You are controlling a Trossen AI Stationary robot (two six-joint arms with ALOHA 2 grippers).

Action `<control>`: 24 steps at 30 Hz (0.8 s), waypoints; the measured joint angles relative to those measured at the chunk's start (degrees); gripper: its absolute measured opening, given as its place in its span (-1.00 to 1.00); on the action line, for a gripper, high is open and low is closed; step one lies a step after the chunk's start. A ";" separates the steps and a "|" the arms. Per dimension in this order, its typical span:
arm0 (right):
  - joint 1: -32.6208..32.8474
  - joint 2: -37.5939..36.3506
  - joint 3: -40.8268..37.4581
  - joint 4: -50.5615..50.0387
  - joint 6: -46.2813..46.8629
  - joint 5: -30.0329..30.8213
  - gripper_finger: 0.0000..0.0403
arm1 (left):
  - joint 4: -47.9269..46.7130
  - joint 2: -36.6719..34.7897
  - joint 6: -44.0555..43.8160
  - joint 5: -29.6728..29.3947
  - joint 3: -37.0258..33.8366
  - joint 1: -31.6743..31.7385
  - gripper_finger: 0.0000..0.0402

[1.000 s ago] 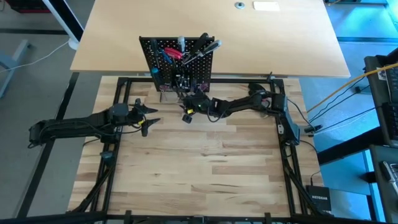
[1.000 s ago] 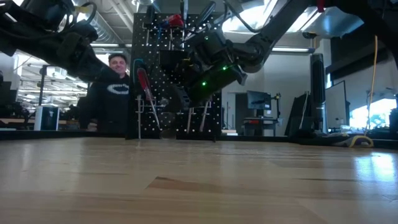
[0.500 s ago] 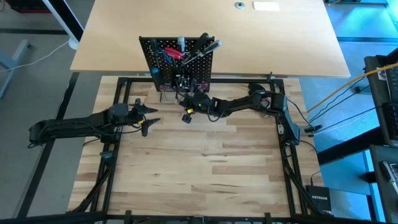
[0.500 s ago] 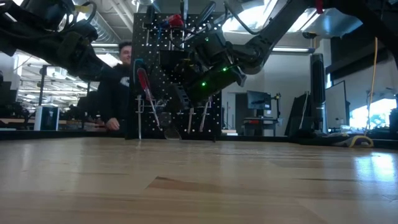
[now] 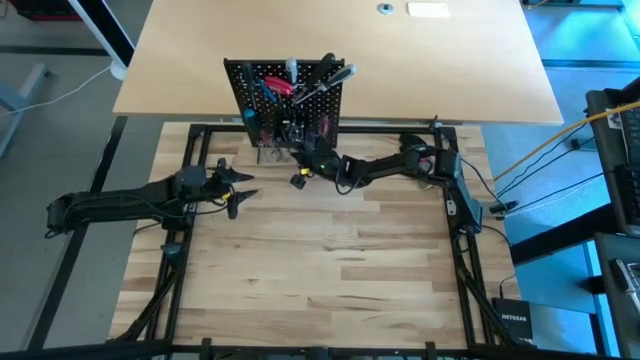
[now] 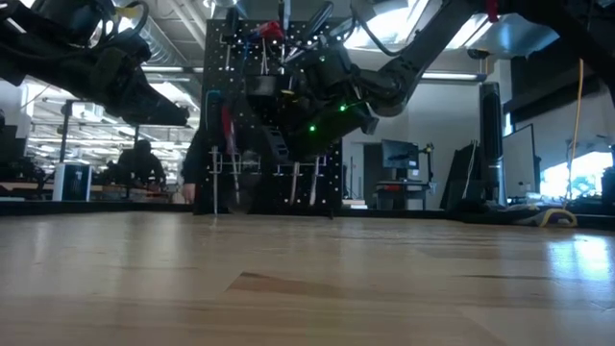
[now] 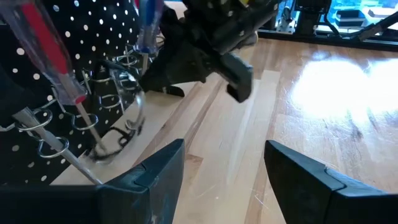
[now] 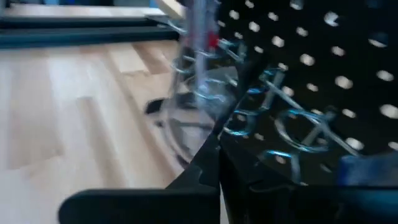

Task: Hang tools onto peg board
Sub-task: Hang the black protective eyewear on the peg board

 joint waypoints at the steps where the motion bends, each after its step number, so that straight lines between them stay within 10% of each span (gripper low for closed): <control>1: -0.07 0.10 0.00 0.10 0.10 0.79 -0.99 | 0.02 0.00 -0.13 0.00 0.00 0.00 0.05; 24: 5.37 -7.88 0.04 -22.02 5.87 -1.93 -0.34 | 0.13 -0.06 -0.08 0.02 0.00 0.00 0.05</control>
